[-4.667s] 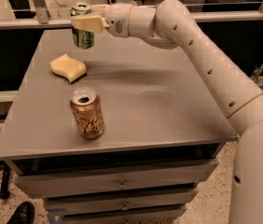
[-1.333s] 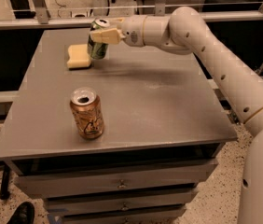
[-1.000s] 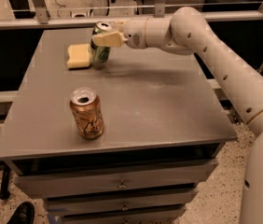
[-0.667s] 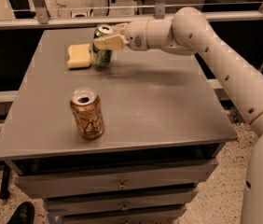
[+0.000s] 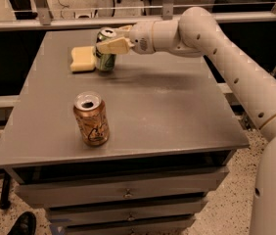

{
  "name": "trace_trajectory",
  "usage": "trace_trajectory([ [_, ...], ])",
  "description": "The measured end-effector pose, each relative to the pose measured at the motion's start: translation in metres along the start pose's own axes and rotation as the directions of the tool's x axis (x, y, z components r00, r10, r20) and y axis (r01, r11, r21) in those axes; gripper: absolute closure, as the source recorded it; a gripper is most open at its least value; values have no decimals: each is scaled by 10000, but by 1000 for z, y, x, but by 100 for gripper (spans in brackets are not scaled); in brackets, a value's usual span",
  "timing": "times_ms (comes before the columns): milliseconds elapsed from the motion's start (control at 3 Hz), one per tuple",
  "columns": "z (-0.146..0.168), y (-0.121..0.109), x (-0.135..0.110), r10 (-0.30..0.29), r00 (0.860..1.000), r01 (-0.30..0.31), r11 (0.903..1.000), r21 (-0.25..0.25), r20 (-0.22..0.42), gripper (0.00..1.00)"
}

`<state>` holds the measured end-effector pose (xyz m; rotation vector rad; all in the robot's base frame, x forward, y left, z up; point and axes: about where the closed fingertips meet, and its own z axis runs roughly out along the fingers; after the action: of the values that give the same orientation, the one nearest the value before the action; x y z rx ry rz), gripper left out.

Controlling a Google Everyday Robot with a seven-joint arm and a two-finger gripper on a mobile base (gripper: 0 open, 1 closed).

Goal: Move green can near sponge

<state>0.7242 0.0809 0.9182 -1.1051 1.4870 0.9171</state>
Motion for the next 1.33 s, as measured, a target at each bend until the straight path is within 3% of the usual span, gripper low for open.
trace_trajectory([
  [667, 4, 2, 0, -22, 10000, 22, 9999, -125, 21, 13],
  [1000, 3, 2, -1, -16, 10000, 16, 9999, -124, 39, 0],
  [1333, 2, 2, -1, -1, 10000, 1, 10000, -100, 55, 0],
])
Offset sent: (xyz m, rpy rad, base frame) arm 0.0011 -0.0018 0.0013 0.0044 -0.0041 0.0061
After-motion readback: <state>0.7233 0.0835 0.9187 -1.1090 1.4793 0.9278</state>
